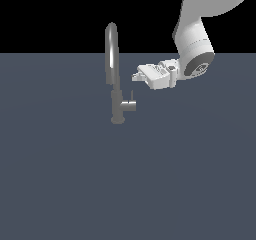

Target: Turn on the faucet by rotating a designated handle.

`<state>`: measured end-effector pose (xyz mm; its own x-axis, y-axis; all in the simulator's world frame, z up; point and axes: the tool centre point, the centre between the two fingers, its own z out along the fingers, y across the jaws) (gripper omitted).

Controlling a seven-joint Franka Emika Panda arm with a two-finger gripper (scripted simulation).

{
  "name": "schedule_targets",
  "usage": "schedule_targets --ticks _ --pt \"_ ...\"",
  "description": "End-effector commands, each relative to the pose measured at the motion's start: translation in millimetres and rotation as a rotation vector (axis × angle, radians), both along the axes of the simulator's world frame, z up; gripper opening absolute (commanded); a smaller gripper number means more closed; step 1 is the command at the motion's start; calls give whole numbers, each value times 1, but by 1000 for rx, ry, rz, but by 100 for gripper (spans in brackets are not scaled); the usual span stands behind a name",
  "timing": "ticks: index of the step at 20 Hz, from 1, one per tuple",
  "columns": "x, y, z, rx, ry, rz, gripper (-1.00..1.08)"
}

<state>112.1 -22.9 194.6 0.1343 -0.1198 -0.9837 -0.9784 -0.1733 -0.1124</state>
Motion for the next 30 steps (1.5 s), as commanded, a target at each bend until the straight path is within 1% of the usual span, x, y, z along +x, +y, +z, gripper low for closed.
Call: schedule_targets --ticks 1,7,12,19,30 --pt "7 1 -15 37 37 -36 -100" --pt "17 4 -44 99 102 -99 -100" --pt "20 6 -57 125 129 -126 -100" --pt "21 6 -59 128 133 -129 -100" --pt "4 6 -52 129 133 -130 -100"
